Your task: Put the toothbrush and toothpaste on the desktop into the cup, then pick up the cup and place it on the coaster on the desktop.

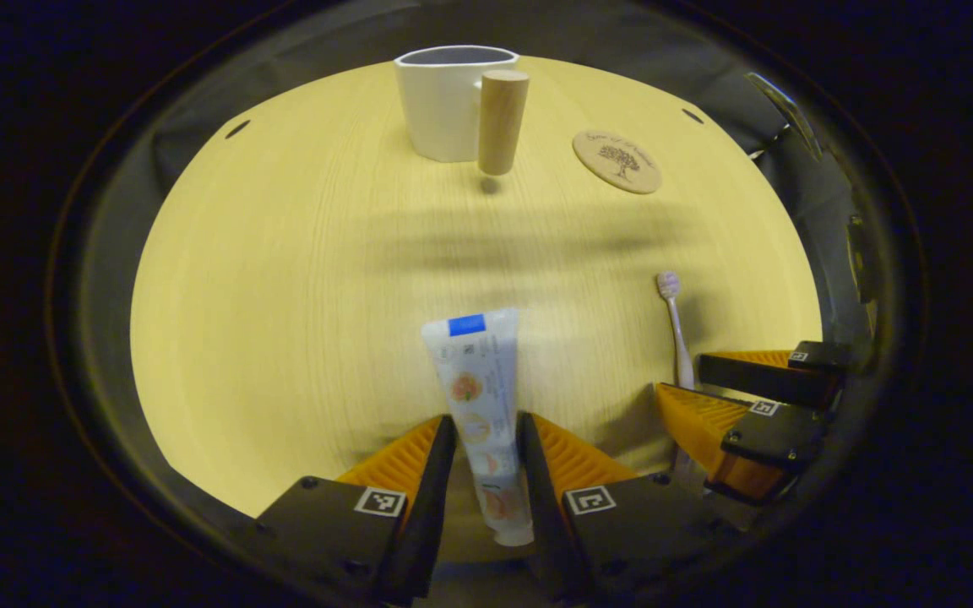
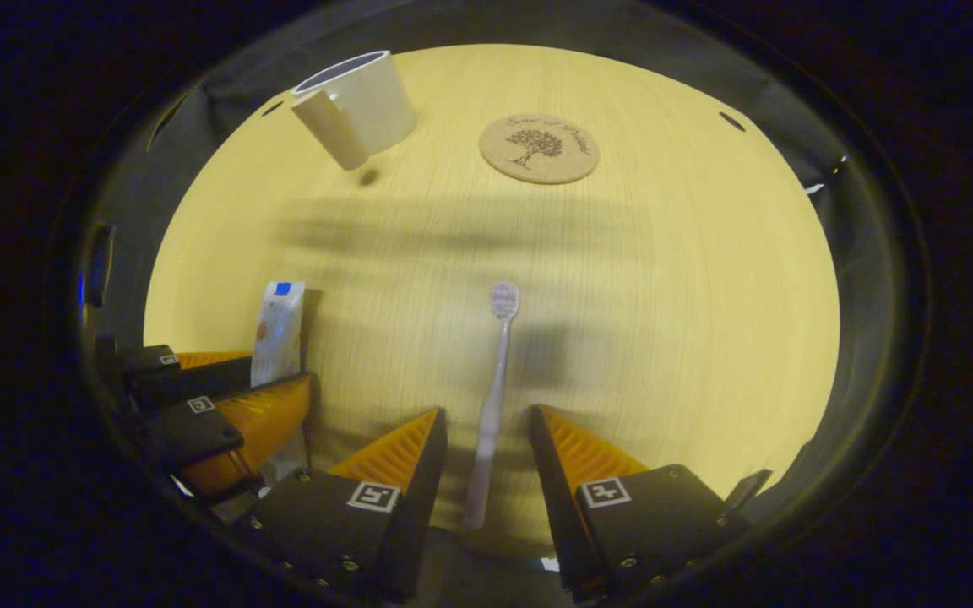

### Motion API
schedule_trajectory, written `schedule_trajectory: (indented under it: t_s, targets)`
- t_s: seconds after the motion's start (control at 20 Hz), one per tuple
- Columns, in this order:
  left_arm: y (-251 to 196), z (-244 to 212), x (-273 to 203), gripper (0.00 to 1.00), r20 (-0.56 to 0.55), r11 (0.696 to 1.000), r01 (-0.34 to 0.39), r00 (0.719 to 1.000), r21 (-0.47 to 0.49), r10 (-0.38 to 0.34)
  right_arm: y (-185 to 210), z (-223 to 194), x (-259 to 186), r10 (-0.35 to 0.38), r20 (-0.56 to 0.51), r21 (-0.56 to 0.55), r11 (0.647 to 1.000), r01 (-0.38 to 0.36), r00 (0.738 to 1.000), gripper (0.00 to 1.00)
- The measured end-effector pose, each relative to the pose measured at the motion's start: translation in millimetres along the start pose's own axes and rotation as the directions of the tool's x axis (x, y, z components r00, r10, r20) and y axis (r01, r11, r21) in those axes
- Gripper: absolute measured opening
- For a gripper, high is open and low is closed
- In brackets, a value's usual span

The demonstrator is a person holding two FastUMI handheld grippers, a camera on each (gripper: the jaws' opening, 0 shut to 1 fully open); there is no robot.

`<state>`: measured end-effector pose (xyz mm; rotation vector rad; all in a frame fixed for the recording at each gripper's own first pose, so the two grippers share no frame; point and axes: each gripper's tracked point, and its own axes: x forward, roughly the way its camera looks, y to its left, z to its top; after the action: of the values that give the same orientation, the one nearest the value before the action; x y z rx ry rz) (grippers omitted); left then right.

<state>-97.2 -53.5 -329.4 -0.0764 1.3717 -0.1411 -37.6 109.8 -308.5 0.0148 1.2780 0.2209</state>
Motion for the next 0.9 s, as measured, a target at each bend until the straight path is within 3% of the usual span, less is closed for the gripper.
schedule_trajectory:
  t_s: [0.05,0.1,0.2,0.35,0.4,0.45,0.7,0.9]
  targets:
    - [1,-2,0,0.48,-0.003,1.0,0.0,1.0,-0.002,0.0,0,-3,1,-0.005,-0.003,-0.021,1.0,0.005,1.0,0.64]
    - [1,-1,0,0.49,-0.001,1.0,0.0,1.0,-0.004,0.0,-5,-2,-1,-0.024,-0.009,0.006,1.0,0.024,1.0,0.6]
    - [0,1,0,0.45,0.001,1.0,-0.004,1.0,-0.014,0.004,0,-4,-1,0.01,-0.008,0.015,1.0,-0.01,1.0,0.19]
    - [2,-1,0,0.36,0.012,1.0,-0.002,1.0,-0.006,0.002,0,-2,-2,0.062,0.017,0.057,0.996,-0.063,0.998,0.17]
    - [3,1,-1,0.36,0.02,1.0,0.0,1.0,-0.013,0.0,2,2,0,0.082,0.038,0.113,0.99,-0.086,0.996,0.12]
    - [0,-1,-1,0.28,0.022,1.0,0.012,1.0,-0.013,-0.011,2,1,0,0.101,0.034,0.116,0.988,-0.104,0.994,0.07]
    - [-5,0,-4,0.28,0.064,0.994,0.104,0.993,-0.025,-0.102,-1,6,-3,0.127,0.084,0.101,0.986,-0.135,0.988,0.05]
    - [5,5,-13,0.28,0.141,0.99,0.122,0.984,-0.075,-0.111,1,15,-18,0.161,0.16,0.109,0.978,-0.179,0.974,0.05]
